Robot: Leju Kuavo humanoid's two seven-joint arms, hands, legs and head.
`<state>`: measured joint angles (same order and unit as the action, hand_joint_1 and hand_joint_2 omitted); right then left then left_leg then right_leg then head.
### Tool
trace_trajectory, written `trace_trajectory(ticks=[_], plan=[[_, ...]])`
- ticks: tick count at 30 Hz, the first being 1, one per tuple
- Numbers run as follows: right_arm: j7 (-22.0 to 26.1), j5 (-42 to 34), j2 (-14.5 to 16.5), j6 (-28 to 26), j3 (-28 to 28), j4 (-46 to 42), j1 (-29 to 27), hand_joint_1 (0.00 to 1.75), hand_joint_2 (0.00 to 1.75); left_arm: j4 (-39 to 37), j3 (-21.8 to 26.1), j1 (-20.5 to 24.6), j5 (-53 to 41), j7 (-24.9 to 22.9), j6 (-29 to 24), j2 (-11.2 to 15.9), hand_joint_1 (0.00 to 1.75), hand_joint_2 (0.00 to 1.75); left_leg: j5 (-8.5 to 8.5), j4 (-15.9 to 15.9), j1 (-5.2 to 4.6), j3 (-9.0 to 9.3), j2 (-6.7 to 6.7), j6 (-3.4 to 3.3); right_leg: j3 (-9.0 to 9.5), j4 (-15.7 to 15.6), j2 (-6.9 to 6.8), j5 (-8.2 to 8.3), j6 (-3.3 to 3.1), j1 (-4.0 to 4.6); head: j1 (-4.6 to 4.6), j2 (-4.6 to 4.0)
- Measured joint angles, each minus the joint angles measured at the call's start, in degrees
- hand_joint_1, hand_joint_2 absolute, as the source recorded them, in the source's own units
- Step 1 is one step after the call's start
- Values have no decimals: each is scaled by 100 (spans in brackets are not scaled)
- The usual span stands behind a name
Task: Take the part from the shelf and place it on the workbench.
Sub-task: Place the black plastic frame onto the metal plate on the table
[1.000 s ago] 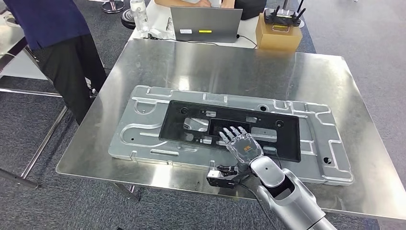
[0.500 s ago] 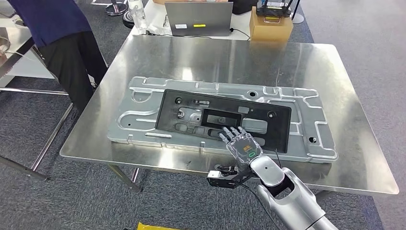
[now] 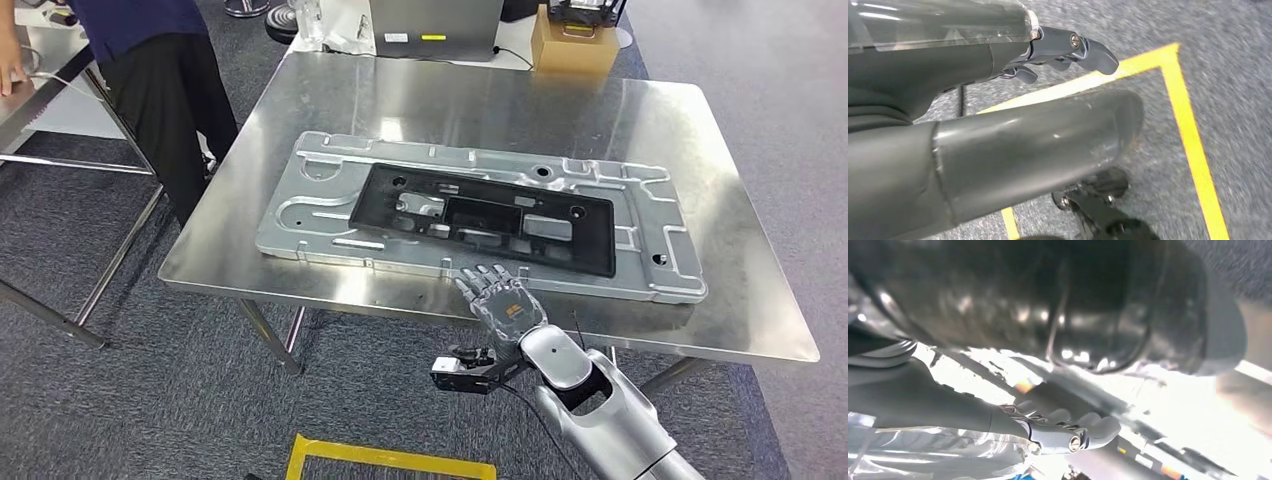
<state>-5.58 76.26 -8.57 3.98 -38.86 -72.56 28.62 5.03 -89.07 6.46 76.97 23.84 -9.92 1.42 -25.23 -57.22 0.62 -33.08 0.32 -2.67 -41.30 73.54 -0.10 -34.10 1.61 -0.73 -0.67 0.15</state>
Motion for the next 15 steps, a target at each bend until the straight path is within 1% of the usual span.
trace_trajectory(ticks=[1, 2, 3, 4, 5, 6, 7, 8, 9, 10, 11, 12, 13, 14, 15], plan=[[3, 0, 0, 1, -8, 14, -1, 0, 0, 0, 0, 0, 10, -1, -5, 0, 0, 0, 56, -16, -2, -90, 3, 8, 44, 134, 0, 34, 10, -7, -1, 0], [7, -1, 1, 1, -16, 27, -2, 0, 0, 0, 0, -1, 20, -2, -8, -1, 0, 0, 107, -37, -2, -178, 4, 19, 184, 73, 0, 163, 12, -12, -1, 0], [9, -1, 1, 1, -22, 34, 2, 0, 0, 0, 0, 0, 27, -2, -9, -1, 0, 0, 153, -65, -2, -259, 3, 33, 426, -188, 0, 316, 4, -15, -1, 0], [11, -1, 2, 1, -25, 37, 12, 0, 0, 1, 0, -1, 31, -2, -9, -3, 0, 0, 193, -95, -5, -328, 1, 54, 735, -581, 2, 395, -15, -12, -1, 0], [11, -2, 4, -1, -26, 37, 25, 0, 0, 2, 0, -1, 32, -2, -9, -7, 0, 0, 233, -124, -11, -382, -3, 80, 1025, -1000, 5, 399, -44, -1, 1, 0], [11, -2, 7, -2, -27, 35, 37, 0, 0, 3, 0, 0, 33, -3, -9, -9, 0, 0, 275, -138, -17, -414, -5, 114, 1231, -1316, 7, 362, -74, 15, 3, 0], [11, -2, 10, -2, -28, 34, 46, 0, 0, 4, 0, 2, 36, -3, -9, -12, 0, 0, 321, -139, -21, -432, -5, 149, 1334, -1506, 8, 313, -107, 34, 5, 0], [11, -2, 14, -2, -32, 34, 47, 0, 0, 4, 1, 2, 38, -5, -9, -13, 0, 0, 373, -129, -22, -440, -5, 187, 1342, -1575, 8, 320, -140, 48, 7, 0], [12, -2, 16, -1, -37, 39, 46, 0, 0, 4, 1, -2, 41, -8, -9, -10, 0, 0, 410, -117, -14, -453, -6, 223, 1304, -1583, -2, 373, -179, 40, 7, 0], [14, -2, 20, 1, -43, 44, 45, 0, 0, 4, 1, -8, 44, -11, -9, -8, 0, 0, 363, -149, -5, -487, -11, 256, 1254, -1596, -15, 434, -223, 30, 7, 0], [16, -4, 24, 2, -48, 48, 44, 0, 0, 4, 1, -15, 46, -16, -9, -5, 0, 0, 205, -261, 2, -546, -16, 285, 1189, -1608, -28, 507, -271, 17, 7, 0], [19, -9, 31, 3, -52, 51, 44, 0, 0, 5, 1, -18, 50, -21, -9, -3, 0, 0, -55, -475, 12, -625, -20, 309, 1110, -1618, -41, 583, -309, 5, 8, 0], [22, -18, 37, 4, -56, 53, 44, 0, 0, 5, 1, -18, 55, -25, -9, -3, 0, 0, -377, -802, 15, -713, -22, 334, 1018, -1615, -47, 658, -333, 10, 9, 0], [24, -27, 39, 4, -60, 56, 43, 0, 0, 6, 1, -15, 59, -27, -9, -4, 0, 0, -641, -1177, 17, -789, -22, 353, 920, -1610, -50, 733, -347, 14, 8, 0], [26, -36, 42, 4, -63, 59, 39, 0, 0, 7, 1, -13, 65, -30, -9, -4, 0, 0, -774, -1508, 19, -822, -22, 370, 818, -1601, -53, 808, -346, 17, 9, 0]])
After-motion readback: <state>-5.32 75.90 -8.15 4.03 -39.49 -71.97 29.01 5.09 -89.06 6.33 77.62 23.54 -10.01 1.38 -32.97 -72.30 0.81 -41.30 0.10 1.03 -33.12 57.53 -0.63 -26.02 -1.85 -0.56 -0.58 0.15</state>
